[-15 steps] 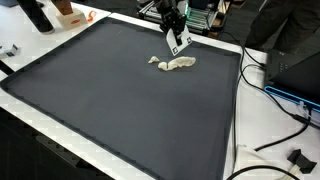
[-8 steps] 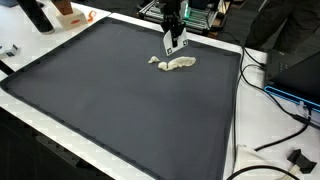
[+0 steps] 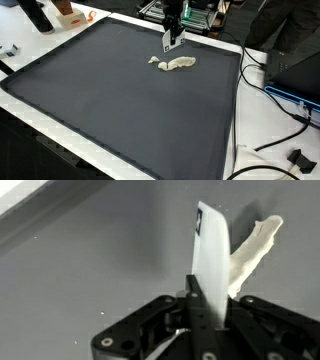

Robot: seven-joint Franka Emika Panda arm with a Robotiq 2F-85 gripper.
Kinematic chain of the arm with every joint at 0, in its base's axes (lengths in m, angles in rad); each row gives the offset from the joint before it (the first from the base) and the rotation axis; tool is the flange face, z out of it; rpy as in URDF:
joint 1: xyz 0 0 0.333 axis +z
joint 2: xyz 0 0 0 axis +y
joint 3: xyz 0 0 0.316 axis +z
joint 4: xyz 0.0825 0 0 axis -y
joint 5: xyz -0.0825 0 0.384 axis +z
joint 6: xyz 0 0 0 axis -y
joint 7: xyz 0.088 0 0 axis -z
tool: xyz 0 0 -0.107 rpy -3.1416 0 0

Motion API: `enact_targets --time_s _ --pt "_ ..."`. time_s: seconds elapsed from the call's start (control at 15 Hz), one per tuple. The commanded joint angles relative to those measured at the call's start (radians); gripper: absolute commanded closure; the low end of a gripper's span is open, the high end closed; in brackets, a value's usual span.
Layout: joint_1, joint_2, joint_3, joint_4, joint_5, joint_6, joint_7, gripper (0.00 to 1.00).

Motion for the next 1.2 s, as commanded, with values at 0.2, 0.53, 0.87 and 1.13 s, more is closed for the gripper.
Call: enact_targets --time_s 0.2,0.53,0.87,1.13 --pt "-0.013 -0.112 0.041 0.171 -0.244 -0.415 0.308 0.99" --pt "-0.017 -0.070 0.062 0.328 -0.308 -0.656 0.429 0.99" --pt "-0.007 0.024 0.056 0.450 -0.421 -0.831 0.537 0.99" --pt "0.013 0.116 0.042 0.529 -0.498 -0.936 0.594 0.99"
